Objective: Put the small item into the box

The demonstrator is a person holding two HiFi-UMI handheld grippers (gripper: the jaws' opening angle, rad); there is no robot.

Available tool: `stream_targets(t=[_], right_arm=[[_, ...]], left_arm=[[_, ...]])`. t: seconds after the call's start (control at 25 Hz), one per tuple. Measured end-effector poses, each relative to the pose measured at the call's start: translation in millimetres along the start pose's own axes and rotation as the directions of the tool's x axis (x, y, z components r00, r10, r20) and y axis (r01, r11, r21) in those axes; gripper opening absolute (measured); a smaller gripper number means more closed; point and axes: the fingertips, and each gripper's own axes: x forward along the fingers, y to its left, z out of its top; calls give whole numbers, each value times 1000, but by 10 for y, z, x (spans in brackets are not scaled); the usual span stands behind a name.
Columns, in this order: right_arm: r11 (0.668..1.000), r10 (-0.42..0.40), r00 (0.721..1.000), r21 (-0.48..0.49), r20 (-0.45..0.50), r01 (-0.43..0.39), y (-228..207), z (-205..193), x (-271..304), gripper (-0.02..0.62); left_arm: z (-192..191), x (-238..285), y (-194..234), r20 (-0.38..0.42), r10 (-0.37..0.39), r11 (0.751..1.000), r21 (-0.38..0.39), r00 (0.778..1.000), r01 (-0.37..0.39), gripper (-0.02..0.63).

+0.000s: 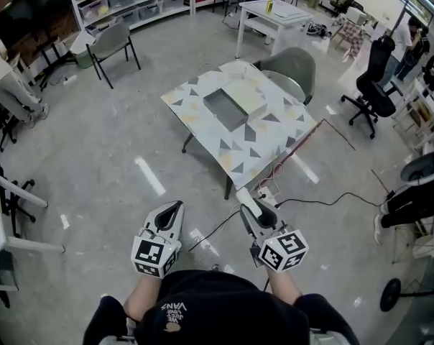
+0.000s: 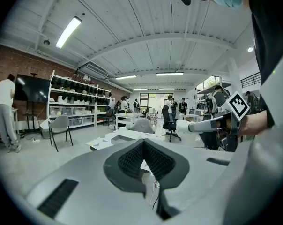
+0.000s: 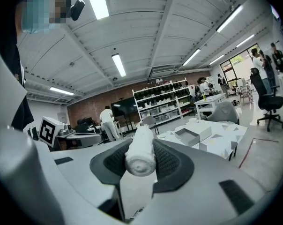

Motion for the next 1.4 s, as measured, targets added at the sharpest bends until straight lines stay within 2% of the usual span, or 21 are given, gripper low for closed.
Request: stream_targets(t=[0.16, 0.36, 0.6, 0.84, 1.04, 1.4], right_arm=[[999, -34, 999, -11, 1, 34, -70, 98, 419, 126], [996, -88, 996, 13, 9, 88, -43, 250, 1035, 126], [989, -146, 988, 31, 43, 144, 28, 451, 1729, 126], [977, -206, 977, 63, 62, 202, 110, 494, 2264, 126], [964, -255, 966, 94, 45, 250, 64, 419, 2463, 126], [949, -299, 954, 113, 22, 295, -375, 448, 2742, 126]], left_arm=[[49, 270, 348, 3, -50, 999, 3, 999, 50, 6], [200, 557, 1017, 1, -98, 995, -1, 995, 98, 6], [400, 819, 1741, 8, -157, 987, 29, 988, 157, 6], [445, 992, 2347, -15, -210, 976, 52, 978, 211, 6], [409, 1175, 2635, -25, -236, 971, 40, 971, 237, 6], [415, 1650, 2735, -44, -280, 959, 23, 959, 282, 6]])
